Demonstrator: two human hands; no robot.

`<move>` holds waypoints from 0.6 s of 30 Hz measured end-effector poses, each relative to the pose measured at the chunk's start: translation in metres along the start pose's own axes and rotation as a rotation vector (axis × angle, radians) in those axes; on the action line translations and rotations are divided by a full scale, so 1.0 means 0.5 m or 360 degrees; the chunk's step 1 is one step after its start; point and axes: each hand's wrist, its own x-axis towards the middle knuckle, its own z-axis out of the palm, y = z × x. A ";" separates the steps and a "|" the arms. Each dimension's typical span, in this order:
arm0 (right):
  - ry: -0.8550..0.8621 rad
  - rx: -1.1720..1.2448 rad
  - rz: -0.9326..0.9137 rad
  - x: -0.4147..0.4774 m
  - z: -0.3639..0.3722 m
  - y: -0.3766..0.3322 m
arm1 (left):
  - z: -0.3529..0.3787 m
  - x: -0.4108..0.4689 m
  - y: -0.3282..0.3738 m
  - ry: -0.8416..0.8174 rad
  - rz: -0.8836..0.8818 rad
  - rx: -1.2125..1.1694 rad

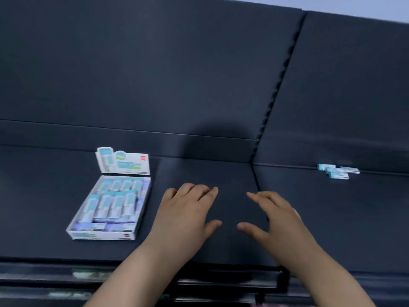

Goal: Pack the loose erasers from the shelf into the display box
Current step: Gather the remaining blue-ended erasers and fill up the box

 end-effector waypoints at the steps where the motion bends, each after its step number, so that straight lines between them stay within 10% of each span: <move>1: 0.0006 0.0000 0.0008 -0.003 -0.019 0.027 | 0.006 0.013 0.028 0.0008 0.0009 -0.0009; 18: -0.0078 0.0219 0.0126 -0.060 -0.187 0.377 | 0.109 0.152 0.388 -0.0014 0.0053 -0.0070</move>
